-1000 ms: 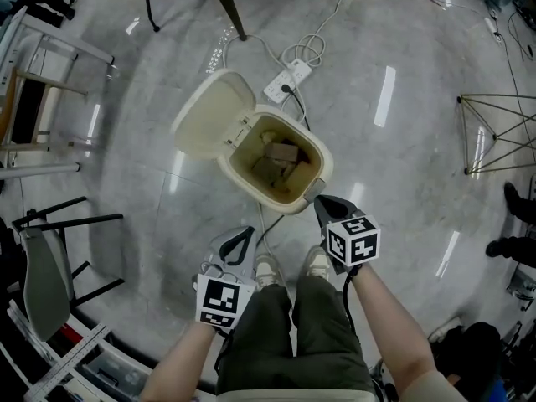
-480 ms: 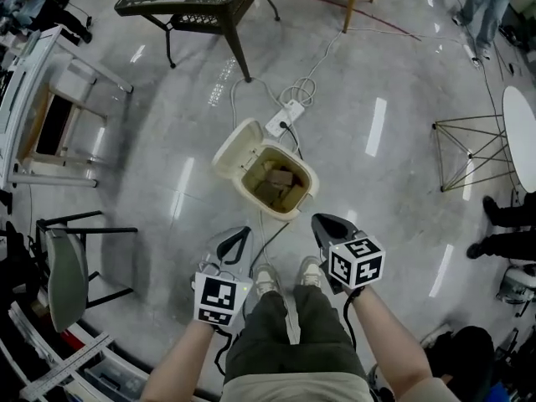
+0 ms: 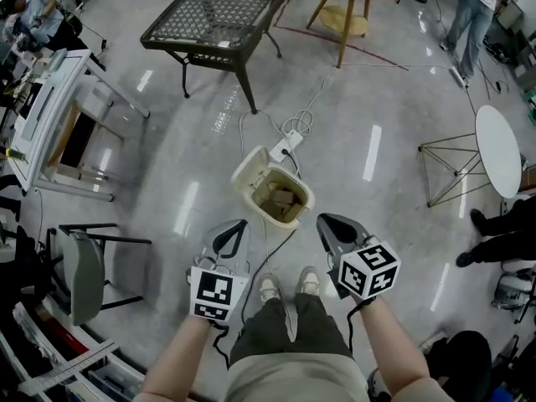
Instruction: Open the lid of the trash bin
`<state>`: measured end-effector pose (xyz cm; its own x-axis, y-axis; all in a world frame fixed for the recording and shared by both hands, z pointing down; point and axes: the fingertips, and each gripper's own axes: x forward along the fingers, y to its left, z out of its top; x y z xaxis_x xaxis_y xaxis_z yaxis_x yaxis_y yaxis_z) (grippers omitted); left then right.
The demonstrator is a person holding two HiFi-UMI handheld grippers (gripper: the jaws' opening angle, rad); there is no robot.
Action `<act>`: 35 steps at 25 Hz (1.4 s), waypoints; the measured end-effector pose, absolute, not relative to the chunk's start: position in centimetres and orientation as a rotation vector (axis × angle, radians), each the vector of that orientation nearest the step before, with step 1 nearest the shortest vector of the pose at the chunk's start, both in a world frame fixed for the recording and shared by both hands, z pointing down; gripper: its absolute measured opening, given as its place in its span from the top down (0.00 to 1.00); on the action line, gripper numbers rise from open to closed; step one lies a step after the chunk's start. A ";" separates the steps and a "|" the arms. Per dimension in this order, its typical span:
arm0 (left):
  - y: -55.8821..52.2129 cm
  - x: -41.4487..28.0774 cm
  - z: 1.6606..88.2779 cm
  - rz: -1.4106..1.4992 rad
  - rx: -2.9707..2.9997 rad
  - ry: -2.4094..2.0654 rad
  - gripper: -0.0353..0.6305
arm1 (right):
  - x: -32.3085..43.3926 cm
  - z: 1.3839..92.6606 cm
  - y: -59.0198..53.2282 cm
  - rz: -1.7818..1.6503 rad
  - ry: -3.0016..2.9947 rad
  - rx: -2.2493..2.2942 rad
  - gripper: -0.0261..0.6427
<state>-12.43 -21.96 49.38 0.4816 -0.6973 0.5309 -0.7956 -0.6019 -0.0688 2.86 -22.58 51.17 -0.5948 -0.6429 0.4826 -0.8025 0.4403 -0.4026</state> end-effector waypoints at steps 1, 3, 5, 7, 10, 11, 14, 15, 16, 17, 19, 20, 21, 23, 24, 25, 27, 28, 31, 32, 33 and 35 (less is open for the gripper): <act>-22.0 -12.5 48.1 0.770 2.552 -1.302 0.94 | 2.6 49.7 -22.5 0.866 -2.453 1.254 0.96; -21.9 -12.8 45.8 0.752 2.576 -1.319 0.94 | 2.3 47.1 -22.4 0.812 -2.479 1.262 0.96; -21.8 -12.9 43.6 0.731 2.596 -1.334 0.94 | 2.2 44.5 -22.2 0.764 -2.502 1.277 0.96; -21.5 -13.0 41.5 0.710 2.614 -1.349 0.94 | 2.2 41.9 -21.9 0.725 -2.528 1.298 0.96; -20.9 -13.0 38.4 0.668 2.645 -1.368 0.94 | 2.3 38.1 -21.0 0.672 -2.571 1.325 0.96; -20.6 -12.9 37.3 0.652 2.658 -1.373 0.94 | 2.3 37.0 -20.6 0.650 -2.582 1.331 0.96; -19.8 -12.8 34.6 0.623 2.699 -1.387 0.94 | 2.5 33.8 -19.3 0.561 -2.600 1.344 0.96; -19.6 -12.8 33.9 0.622 2.710 -1.394 0.94 | 2.6 32.8 -18.9 0.529 -2.606 1.347 0.96; -19.4 -12.8 33.2 0.623 2.720 -1.401 0.94 | 2.7 31.7 -18.5 0.502 -2.617 1.350 0.96; -19.2 -12.8 32.5 0.620 2.729 -1.407 0.94 | 2.8 30.6 -18.0 0.480 -2.631 1.354 0.96; -18.5 -12.9 31.0 0.597 2.736 -1.420 0.94 | 2.8 28.6 -17.2 0.447 -2.660 1.358 0.96; -18.1 -12.9 30.3 0.572 2.730 -1.429 0.94 | 2.8 27.8 -16.7 0.433 -2.672 1.358 0.96; -17.6 -12.9 29.6 0.548 2.723 -1.438 0.94 | 2.8 27.1 -16.3 0.420 -2.683 1.355 0.96; -16.9 -12.9 28.5 0.548 2.748 -1.444 0.94 | 2.8 25.8 -15.5 0.394 -2.702 1.345 0.96; -16.6 -12.7 28.0 0.554 2.764 -1.443 0.94 | 2.8 25.3 -15.2 0.382 -2.709 1.339 0.96; -16.3 -12.6 27.7 0.552 2.772 -1.443 0.94 | 2.9 24.9 -15.0 0.371 -2.715 1.333 0.96; -15.8 -12.2 27.1 0.537 2.775 -1.444 0.94 | 3.0 24.3 -14.6 0.356 -2.722 1.319 0.96; -15.6 -12.0 26.9 0.532 2.777 -1.445 0.94 | 3.0 24.2 -14.5 0.354 -2.724 1.310 0.96; -15.3 -12.0 26.2 0.511 2.758 -1.480 0.94 | 3.0 24.2 -14.2 0.362 -2.729 1.288 0.96; -15.3 -12.2 25.9 0.486 2.732 -1.502 0.94 | 3.1 24.2 -14.2 0.365 -2.729 1.285 0.96; -15.4 -12.3 25.6 0.465 2.710 -1.516 0.94 | 3.2 24.2 -14.2 0.367 -2.727 1.282 0.96; -15.6 -12.4 25.3 0.454 2.700 -1.523 0.94 | 3.3 24.2 -14.4 0.369 -2.722 1.278 0.96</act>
